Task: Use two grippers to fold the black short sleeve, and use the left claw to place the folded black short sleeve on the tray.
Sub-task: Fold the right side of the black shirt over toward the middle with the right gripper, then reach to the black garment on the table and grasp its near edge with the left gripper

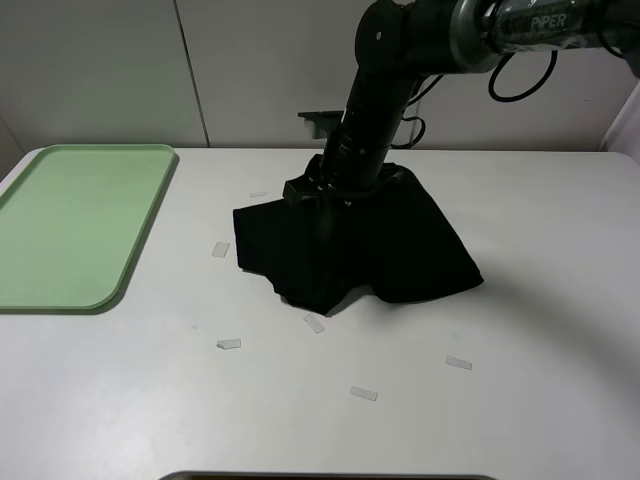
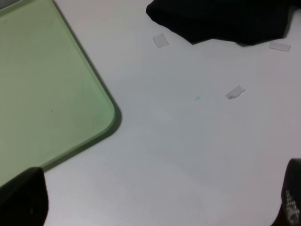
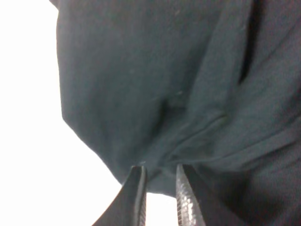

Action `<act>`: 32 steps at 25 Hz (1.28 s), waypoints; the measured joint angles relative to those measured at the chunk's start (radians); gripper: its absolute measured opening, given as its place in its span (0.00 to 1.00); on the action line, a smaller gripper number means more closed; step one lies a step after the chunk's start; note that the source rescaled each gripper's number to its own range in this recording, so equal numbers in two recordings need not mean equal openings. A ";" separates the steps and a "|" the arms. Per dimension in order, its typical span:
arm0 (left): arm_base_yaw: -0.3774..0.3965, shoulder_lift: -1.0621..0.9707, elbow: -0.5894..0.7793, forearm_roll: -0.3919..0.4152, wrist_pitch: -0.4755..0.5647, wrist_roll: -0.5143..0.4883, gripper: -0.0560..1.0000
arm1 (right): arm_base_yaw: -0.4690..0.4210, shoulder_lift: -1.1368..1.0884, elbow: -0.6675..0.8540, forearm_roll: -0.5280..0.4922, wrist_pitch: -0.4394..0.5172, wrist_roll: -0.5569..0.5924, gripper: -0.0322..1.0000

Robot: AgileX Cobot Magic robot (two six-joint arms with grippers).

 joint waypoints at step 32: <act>0.000 0.000 0.000 0.000 0.000 0.000 1.00 | -0.345 -1.003 0.275 -0.353 -0.134 0.050 1.00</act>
